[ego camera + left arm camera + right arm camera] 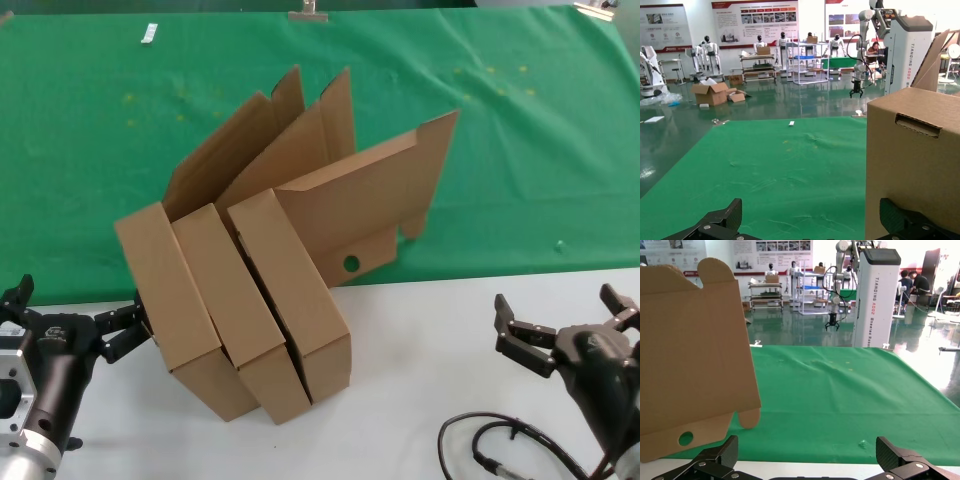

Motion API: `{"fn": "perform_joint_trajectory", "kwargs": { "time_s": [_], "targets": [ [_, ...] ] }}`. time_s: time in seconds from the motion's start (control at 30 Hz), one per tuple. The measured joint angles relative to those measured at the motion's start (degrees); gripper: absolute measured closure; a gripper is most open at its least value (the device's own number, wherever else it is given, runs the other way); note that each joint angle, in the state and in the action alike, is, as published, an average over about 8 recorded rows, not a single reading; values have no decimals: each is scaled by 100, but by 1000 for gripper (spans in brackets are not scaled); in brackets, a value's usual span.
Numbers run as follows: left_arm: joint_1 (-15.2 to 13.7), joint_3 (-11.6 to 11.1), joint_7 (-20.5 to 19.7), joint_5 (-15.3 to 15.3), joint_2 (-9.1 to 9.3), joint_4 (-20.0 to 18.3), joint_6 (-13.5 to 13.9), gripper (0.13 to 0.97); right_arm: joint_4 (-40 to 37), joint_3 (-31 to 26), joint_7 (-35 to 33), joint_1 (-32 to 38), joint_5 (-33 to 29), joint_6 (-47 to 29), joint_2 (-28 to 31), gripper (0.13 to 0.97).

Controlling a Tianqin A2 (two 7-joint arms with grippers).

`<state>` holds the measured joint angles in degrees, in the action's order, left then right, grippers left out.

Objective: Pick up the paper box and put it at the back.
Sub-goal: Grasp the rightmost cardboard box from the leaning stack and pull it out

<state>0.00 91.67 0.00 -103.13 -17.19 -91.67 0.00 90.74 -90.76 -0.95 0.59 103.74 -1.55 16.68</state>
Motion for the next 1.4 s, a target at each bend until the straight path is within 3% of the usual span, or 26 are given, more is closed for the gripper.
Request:
{"fn": "perform_joint_trajectory", "kwargs": {
  "time_s": [0.7, 1.0, 1.4],
  "targets": [
    [0, 0, 0, 0, 0, 0, 0, 142, 0, 0, 0, 0, 0, 0, 0, 129],
    [0, 0, 0, 0, 0, 0, 0, 213, 0, 0, 0, 0, 0, 0, 0, 129],
    [0, 0, 0, 0, 0, 0, 0, 425, 0, 0, 0, 0, 0, 0, 0, 129]
  ]
}}
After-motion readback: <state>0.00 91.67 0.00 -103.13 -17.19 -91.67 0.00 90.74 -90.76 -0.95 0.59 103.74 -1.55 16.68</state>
